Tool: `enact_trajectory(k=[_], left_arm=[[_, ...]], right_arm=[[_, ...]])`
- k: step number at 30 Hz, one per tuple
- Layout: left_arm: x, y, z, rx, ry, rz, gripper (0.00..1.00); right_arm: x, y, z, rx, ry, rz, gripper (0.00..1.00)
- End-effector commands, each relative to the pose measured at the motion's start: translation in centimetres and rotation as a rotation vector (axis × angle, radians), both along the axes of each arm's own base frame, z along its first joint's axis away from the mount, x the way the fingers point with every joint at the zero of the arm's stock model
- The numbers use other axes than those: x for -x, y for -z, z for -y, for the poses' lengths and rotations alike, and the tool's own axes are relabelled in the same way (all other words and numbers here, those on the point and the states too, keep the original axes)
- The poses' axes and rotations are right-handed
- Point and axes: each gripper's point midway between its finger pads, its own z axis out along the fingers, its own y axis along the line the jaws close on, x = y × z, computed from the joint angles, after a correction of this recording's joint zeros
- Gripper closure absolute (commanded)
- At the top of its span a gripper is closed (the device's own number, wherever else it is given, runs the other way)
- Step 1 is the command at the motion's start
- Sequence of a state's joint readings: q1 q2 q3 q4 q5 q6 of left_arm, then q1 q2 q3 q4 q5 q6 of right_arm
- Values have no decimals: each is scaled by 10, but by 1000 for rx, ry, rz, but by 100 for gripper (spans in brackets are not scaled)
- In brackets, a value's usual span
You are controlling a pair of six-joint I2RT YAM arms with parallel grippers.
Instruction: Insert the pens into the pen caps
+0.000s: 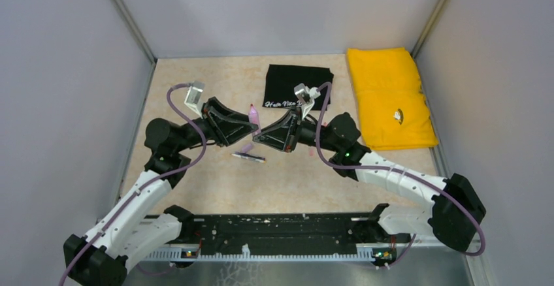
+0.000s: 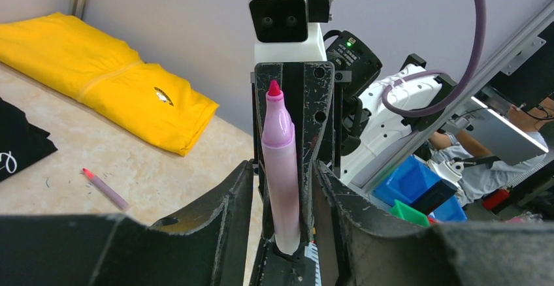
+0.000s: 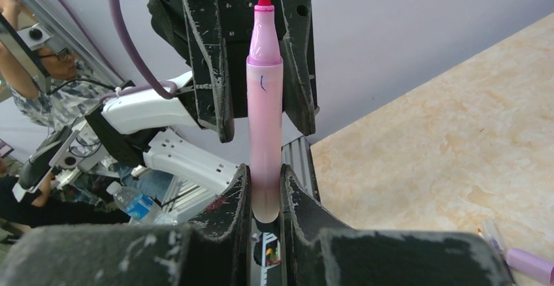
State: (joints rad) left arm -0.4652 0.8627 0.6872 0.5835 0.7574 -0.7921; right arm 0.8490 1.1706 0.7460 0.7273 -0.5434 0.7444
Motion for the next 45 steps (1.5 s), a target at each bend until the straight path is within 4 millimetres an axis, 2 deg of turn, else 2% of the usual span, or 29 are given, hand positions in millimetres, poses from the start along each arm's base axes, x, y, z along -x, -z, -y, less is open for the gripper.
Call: enact_trajectory(k=[1, 13, 20, 23, 29, 34, 37, 40, 43, 45], left_arm=[[7, 0, 1, 4, 25, 32, 56], [6, 6, 4, 17, 32, 7, 65], [1, 9, 7, -7, 28, 2, 91], [-5, 13, 6, -45, -6, -8, 99], [-25, 28, -3, -179, -147, -10, 100], [-40, 43, -18, -280, -272, -18, 100], [-44, 58, -27, -346, -328, -43, 100], [-50, 75, -41, -437, -405, -78, 100], [-55, 90, -61, -512, -508, -118, 100], [-58, 98, -75, -536, -587, -143, 100]], right_arm=[[2, -31, 0, -86, -6, 58, 97], [1, -31, -4, -88, -15, 52, 97], [-2, -24, -5, -70, 1, 38, 93], [-9, -11, -2, -23, 50, 9, 86], [-18, 18, 14, 107, 167, -13, 64], [-27, 34, 36, 203, 292, -5, 50], [-36, 46, 47, 264, 367, -12, 47], [-54, 66, 60, 370, 485, -49, 46], [-80, 98, 76, 536, 639, -113, 46], [-89, 117, 80, 654, 666, -99, 46]])
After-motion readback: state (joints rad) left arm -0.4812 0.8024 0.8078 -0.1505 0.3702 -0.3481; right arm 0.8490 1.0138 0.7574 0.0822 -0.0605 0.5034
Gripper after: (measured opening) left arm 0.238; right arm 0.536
